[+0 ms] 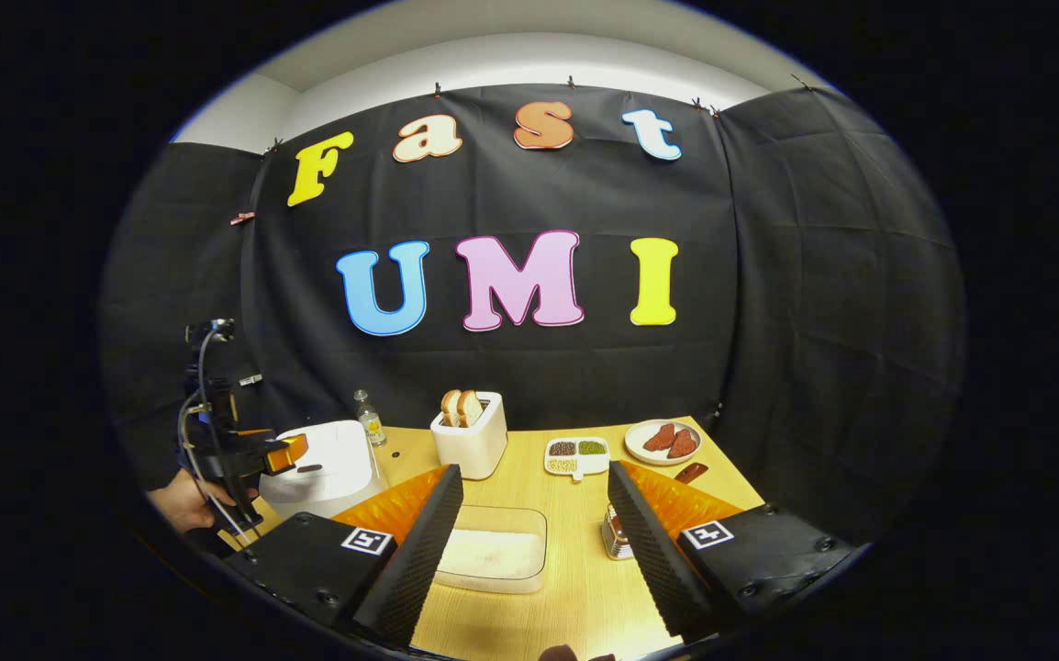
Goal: Close the left gripper, press the button to open the rice cooker; take a wooden spoon from the chopstick holder with the right hand, scoop a spoonful of rice and pour it into the rice cooker, then put the wooden spoon back into the chopstick holder.
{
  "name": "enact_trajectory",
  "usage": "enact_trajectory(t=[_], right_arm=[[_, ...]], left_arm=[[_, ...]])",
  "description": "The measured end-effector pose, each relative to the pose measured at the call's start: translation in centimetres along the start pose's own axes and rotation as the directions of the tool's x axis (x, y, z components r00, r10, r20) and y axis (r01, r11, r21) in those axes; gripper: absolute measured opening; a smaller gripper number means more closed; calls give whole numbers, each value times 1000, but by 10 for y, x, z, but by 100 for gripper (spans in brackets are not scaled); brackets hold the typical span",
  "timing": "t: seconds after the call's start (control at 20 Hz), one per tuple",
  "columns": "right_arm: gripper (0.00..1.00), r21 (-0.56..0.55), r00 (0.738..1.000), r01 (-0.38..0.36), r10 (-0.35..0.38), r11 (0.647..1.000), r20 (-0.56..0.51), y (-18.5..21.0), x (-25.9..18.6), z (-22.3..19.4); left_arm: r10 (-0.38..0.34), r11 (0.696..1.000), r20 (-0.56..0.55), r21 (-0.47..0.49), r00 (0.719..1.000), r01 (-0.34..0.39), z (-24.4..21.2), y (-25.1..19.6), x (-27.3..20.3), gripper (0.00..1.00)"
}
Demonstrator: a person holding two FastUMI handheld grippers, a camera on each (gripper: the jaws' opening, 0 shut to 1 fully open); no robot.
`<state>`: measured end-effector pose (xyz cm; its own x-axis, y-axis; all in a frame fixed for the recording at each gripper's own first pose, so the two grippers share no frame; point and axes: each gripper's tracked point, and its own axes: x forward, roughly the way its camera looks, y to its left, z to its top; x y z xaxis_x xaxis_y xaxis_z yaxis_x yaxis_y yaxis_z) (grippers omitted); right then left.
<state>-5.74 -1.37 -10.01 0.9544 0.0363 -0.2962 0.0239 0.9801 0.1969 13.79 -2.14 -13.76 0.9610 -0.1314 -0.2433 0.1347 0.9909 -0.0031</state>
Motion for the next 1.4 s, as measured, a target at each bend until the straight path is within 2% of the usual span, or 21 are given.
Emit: enact_trajectory(t=[0.25,0.4,0.6,1.1,1.25,1.4], right_arm=[[98,-9,999,-13,13,1000,39,7,2,17],[98,-23,998,-15,16,1000,63,9,2,25],[98,-34,996,-17,20,999,92,12,1,35],[98,-44,987,-22,29,999,160,20,-6,61],[98,-63,977,-17,30,998,213,23,-11,79],[98,-70,962,-30,48,997,269,32,-20,95]], left_arm=[[-75,997,86,-14,993,76,29,-12,-45,94],[-93,994,146,-38,985,99,47,-9,-75,94],[-98,992,217,-60,971,114,57,-1,-119,95],[-85,992,282,-63,955,107,74,5,-179,94],[-99,988,298,-84,949,130,81,3,-193,94],[-98,990,312,-66,945,125,89,6,-200,95]])
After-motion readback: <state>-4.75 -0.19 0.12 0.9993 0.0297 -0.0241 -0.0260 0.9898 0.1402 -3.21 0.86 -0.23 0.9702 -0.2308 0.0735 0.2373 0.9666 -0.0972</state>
